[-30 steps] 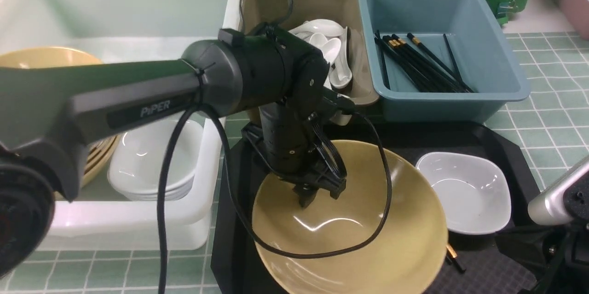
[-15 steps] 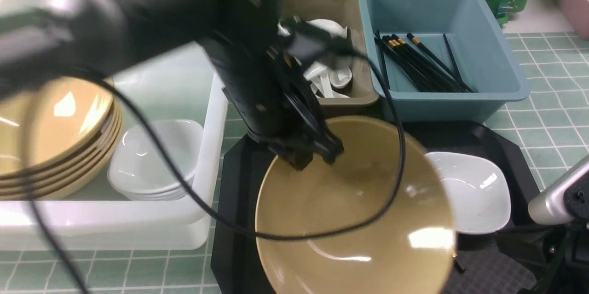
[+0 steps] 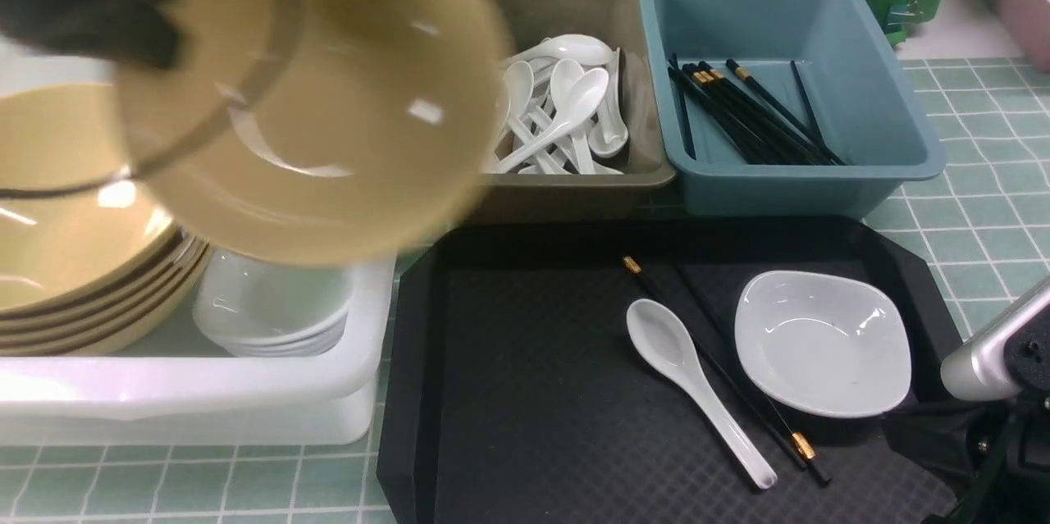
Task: On blue table put chopsticks spoon bowls plates into blue grey white boxes.
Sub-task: 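Place the tan bowl onto the bowl stack in the left bin with the left gripper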
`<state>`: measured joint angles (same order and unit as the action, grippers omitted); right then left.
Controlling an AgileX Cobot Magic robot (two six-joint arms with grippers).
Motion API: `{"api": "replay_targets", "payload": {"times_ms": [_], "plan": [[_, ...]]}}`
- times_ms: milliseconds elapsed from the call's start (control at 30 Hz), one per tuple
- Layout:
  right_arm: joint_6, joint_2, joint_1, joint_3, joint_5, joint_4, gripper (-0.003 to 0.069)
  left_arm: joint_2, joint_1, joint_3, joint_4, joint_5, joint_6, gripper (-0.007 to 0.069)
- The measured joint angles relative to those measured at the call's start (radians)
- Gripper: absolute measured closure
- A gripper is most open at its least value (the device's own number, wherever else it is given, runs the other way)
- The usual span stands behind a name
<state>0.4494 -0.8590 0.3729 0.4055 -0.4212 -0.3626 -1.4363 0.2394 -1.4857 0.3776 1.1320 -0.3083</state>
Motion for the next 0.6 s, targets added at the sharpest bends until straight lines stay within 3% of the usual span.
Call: {"api": "replay_targets", "payload": {"times_ms": [100,200,467,600], "plan": [[0.000,0.000,0.000,0.000,0.000,0.000,0.0594,0.001,0.187,0.029,-0.007,-0.010,0.029,0.0618],[0.000,0.000,0.000,0.000,0.000,0.000,0.0590,0.001,0.294,0.068,-0.011,-0.045,0.059,0.0618],[0.000,0.000,0.000,0.000,0.001,0.000,0.0584,0.001,0.321,0.241,0.016,-0.285,0.099,0.0612],[0.000,0.000,0.000,0.000,0.001,0.000,0.0580,0.001,0.322,0.322,-0.011,-0.385,0.100,0.0514]]}}
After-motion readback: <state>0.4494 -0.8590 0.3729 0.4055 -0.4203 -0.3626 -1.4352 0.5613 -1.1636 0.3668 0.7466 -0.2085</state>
